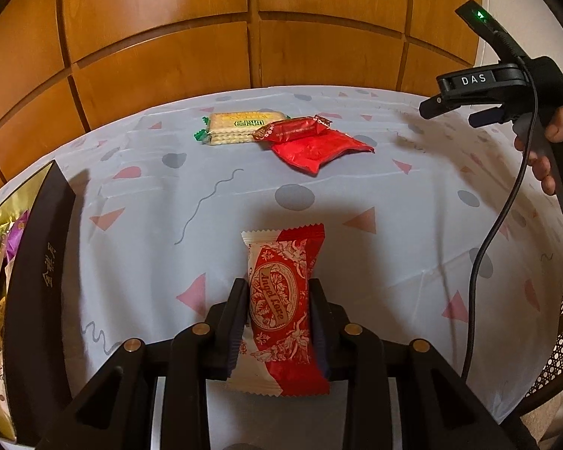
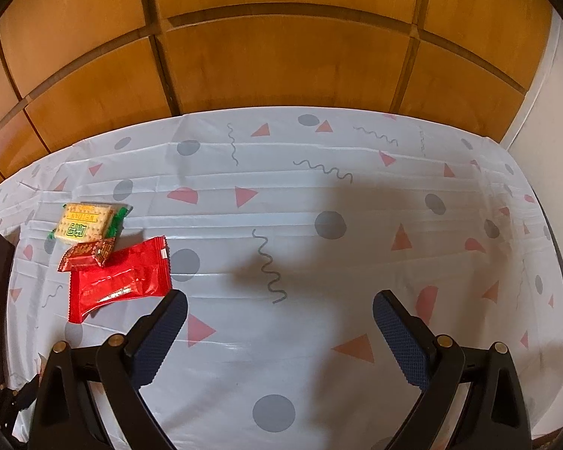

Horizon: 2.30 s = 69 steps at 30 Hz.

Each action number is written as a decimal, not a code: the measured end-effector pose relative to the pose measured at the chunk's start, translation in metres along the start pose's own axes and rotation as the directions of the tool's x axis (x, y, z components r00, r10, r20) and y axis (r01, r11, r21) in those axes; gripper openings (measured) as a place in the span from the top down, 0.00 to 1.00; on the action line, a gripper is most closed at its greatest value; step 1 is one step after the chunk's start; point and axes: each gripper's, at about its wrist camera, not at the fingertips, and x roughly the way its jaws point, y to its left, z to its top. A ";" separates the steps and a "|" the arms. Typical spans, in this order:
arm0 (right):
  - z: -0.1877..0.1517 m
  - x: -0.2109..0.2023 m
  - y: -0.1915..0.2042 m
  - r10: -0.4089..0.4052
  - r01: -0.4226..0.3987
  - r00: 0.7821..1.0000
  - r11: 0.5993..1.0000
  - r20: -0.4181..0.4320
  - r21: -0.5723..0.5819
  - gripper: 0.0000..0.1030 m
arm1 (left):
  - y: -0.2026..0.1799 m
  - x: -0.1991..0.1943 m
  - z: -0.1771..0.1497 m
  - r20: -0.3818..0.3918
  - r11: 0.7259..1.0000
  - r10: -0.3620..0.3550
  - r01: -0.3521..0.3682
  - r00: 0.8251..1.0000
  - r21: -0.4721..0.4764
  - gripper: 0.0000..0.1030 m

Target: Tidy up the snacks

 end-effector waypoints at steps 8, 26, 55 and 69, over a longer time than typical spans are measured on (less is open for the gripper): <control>0.000 -0.002 0.006 0.043 -0.043 0.999 0.999 0.015 -0.013 0.03 | 0.000 -0.001 -0.002 0.012 1.000 -0.001 0.001 1.000 -0.003 0.69; 0.009 0.009 0.078 0.329 -0.333 0.943 0.935 -0.050 -0.125 0.03 | 0.008 -0.002 -0.004 0.022 0.998 -0.051 0.051 0.998 -0.033 0.69; -0.033 0.043 0.128 0.375 -0.476 0.860 0.834 -0.348 -0.280 0.18 | 0.020 0.003 -0.002 0.004 0.992 -0.082 0.082 0.997 -0.092 0.69; -0.047 0.018 0.083 0.350 -0.424 0.883 0.881 -0.311 -0.211 0.13 | 0.018 0.004 0.000 -0.002 0.993 -0.066 0.065 0.998 -0.099 0.68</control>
